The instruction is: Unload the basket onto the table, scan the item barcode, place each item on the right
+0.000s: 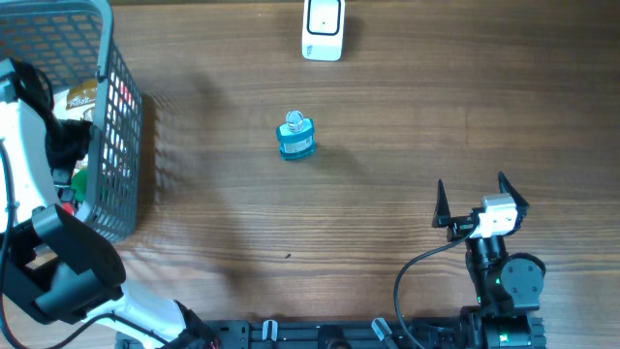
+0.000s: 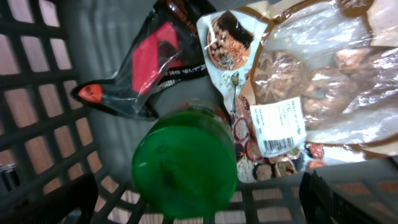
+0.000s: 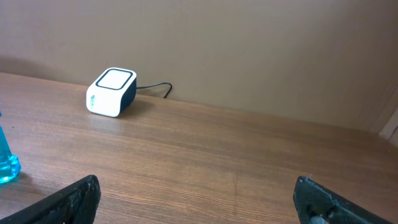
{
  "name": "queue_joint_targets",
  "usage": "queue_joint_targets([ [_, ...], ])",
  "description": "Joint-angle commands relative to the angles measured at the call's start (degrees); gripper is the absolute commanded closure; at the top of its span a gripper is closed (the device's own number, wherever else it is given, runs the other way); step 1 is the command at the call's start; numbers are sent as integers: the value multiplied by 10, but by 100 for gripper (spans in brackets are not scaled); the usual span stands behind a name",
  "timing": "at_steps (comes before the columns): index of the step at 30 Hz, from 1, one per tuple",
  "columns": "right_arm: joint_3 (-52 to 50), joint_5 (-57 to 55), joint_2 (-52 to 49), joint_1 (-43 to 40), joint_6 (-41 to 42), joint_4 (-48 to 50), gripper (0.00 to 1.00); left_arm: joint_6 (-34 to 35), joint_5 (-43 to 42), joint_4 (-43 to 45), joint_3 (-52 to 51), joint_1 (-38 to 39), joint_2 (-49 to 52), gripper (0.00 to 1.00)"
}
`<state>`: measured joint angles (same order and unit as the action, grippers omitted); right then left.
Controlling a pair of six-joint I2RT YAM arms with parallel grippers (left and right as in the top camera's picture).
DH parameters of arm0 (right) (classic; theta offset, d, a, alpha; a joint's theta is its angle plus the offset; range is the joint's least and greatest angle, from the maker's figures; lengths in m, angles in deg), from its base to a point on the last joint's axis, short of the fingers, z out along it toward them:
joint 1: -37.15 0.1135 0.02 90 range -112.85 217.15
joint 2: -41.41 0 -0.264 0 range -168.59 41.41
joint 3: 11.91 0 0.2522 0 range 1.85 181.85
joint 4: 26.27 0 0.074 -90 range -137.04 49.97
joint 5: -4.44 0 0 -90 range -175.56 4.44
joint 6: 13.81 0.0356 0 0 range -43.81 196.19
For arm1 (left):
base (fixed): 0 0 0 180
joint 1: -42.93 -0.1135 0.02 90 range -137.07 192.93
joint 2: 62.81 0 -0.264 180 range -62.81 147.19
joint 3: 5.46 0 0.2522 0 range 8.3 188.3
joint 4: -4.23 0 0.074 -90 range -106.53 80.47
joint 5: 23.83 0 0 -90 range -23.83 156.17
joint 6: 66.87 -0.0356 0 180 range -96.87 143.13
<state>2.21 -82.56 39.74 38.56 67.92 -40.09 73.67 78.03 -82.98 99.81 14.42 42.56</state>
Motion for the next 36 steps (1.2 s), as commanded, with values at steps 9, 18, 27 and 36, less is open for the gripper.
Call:
queue_joint_targets([
  [9,0,9,0,1,-7,1,0,14,-3,63,-101,-3,4,0],
  [18,0,9,0,1,-7,1,0,14,-3,118,-166,-3,4,2],
  [27,0,9,0,1,-7,1,0,14,-3,131,-166,-3,4,40],
  [36,0,9,0,1,-7,1,0,9,-3,122,-150,-3,2,38],
])
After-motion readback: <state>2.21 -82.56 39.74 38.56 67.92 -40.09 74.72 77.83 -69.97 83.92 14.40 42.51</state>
